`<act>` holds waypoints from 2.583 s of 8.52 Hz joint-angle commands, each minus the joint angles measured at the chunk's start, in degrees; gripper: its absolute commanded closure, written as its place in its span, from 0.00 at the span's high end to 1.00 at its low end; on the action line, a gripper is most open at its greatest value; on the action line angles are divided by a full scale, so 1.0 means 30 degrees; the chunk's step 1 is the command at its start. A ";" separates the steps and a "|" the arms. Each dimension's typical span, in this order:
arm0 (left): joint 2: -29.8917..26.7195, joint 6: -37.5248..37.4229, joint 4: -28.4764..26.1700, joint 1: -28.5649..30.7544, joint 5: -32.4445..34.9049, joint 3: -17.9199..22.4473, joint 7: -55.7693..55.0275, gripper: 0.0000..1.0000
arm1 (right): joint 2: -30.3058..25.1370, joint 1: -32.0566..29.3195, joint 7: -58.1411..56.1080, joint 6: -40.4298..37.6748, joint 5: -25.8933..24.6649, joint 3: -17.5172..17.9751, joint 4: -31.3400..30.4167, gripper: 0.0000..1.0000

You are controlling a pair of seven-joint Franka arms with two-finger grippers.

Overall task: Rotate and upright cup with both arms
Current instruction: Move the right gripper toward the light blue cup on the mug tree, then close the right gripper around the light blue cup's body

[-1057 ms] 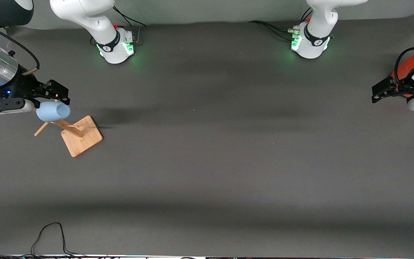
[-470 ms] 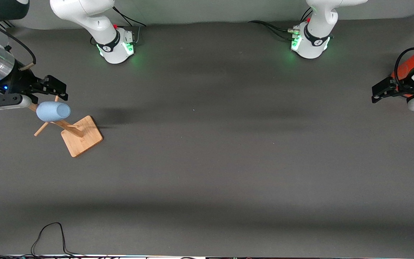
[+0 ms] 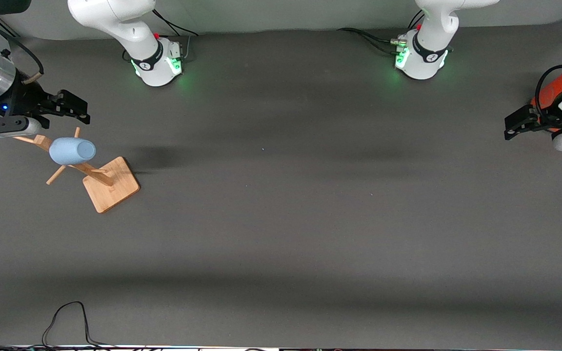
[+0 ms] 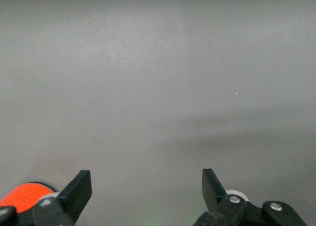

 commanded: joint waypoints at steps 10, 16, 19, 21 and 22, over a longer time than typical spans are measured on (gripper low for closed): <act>0.0084 -0.0378 0.0332 -0.0066 0.0140 0.0021 0.0250 1.00 | 0.2068 -0.0207 0.2580 -0.3475 0.9105 -0.6105 0.0982 1.00; 0.0084 -0.0378 0.0303 -0.0037 0.0111 0.0021 0.0250 1.00 | 0.7670 -0.0265 0.7465 -0.3388 0.8361 -0.6048 0.5644 1.00; 0.0084 -0.0378 0.0303 -0.0007 0.0111 0.0021 0.0250 1.00 | 0.7643 0.0027 1.2246 -0.3178 0.7480 -0.6048 0.5031 1.00; 0.0084 -0.0407 0.0303 -0.0007 0.0111 0.0021 0.0250 1.00 | 0.7350 0.0145 1.3866 -0.3825 0.6539 -0.6047 0.3922 1.00; 0.0084 -0.0407 0.0274 -0.0007 0.0140 0.0021 0.0250 1.00 | 0.7000 0.0116 1.3901 -0.3885 0.6510 -0.6077 0.3073 1.00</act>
